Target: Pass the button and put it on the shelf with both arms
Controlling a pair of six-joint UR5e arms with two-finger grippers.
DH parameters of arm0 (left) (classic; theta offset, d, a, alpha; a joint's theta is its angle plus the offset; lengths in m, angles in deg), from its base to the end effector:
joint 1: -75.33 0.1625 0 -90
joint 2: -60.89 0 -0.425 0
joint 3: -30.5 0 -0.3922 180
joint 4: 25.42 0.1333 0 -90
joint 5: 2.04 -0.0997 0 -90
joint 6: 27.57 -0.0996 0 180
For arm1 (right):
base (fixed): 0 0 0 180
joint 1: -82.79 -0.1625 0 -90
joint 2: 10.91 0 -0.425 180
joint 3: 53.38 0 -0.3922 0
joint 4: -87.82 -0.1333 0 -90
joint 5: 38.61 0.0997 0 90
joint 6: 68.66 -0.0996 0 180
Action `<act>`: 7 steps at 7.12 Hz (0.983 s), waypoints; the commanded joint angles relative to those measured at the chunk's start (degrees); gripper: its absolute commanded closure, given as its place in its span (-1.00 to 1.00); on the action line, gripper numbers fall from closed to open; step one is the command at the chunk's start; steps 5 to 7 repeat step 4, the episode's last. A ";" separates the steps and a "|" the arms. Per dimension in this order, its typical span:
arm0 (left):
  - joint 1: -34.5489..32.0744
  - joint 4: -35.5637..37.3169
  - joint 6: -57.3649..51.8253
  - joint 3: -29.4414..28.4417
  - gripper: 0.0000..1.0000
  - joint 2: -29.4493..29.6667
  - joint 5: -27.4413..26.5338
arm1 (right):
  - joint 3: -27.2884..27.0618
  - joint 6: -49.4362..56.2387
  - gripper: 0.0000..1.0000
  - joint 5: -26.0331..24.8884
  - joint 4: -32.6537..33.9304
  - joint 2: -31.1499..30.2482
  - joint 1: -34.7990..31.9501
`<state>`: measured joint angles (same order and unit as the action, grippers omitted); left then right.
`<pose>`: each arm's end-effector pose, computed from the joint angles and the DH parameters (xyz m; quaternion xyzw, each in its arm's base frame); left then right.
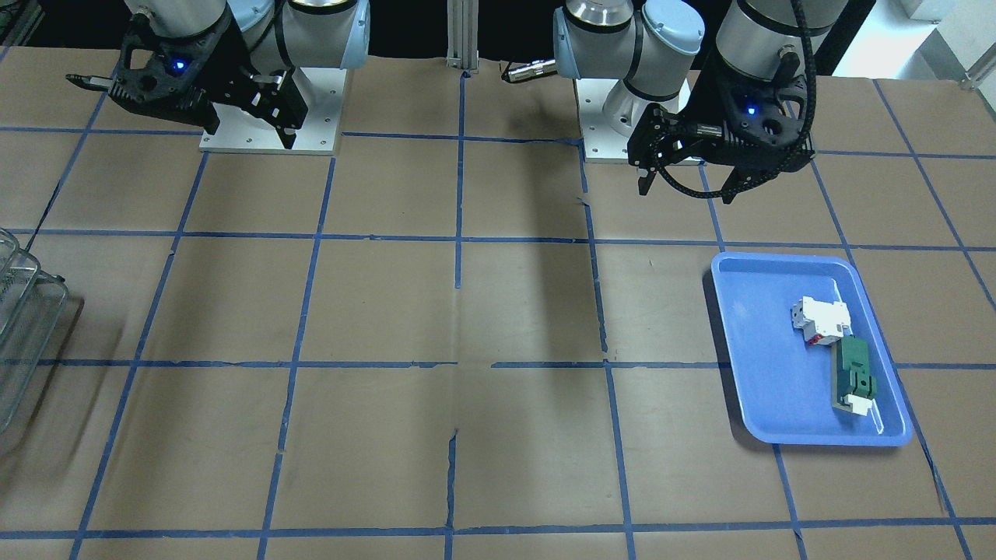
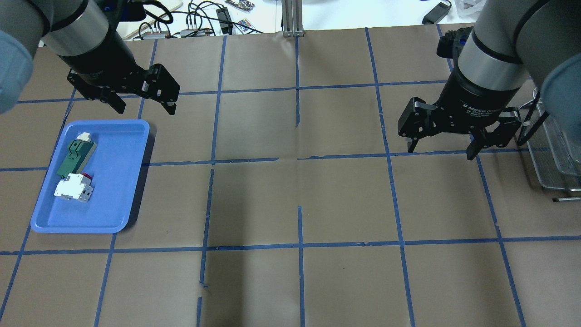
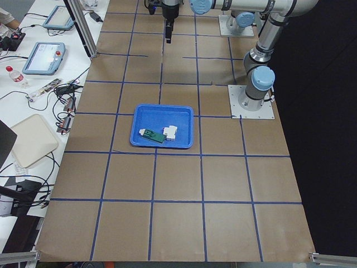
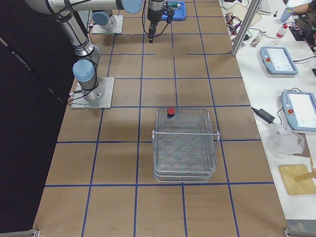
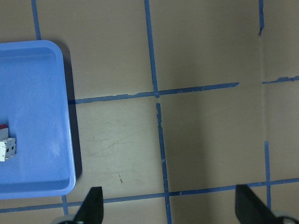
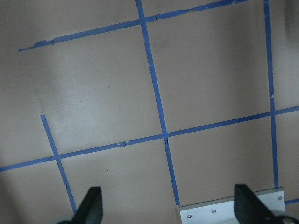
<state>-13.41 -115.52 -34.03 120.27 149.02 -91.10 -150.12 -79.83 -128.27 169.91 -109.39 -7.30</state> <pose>-0.1243 -0.4840 0.5056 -0.0455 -0.9988 0.0180 0.0070 0.1345 -0.4176 0.4850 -0.0966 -0.9939 -0.0538 0.0023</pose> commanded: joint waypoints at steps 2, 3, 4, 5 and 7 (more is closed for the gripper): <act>-0.03 0.18 -0.05 -0.04 -1.00 0.03 0.12 | 0.06 1.85 -1.00 0.02 0.00 -0.05 1.49; -0.03 0.18 -0.05 -0.04 -1.00 0.03 0.12 | -0.03 1.94 -1.00 0.02 1.74 -0.14 1.31; -0.03 0.18 -0.05 0.05 -1.00 0.03 0.12 | -0.12 1.77 -1.00 0.10 1.94 -0.31 1.31; -0.03 0.18 -0.05 0.05 -1.00 0.03 0.12 | -0.12 1.77 -1.00 0.10 1.94 -0.31 1.31; -0.03 0.18 -0.05 0.05 -1.00 0.03 0.12 | -0.12 1.77 -1.00 0.10 1.94 -0.31 1.31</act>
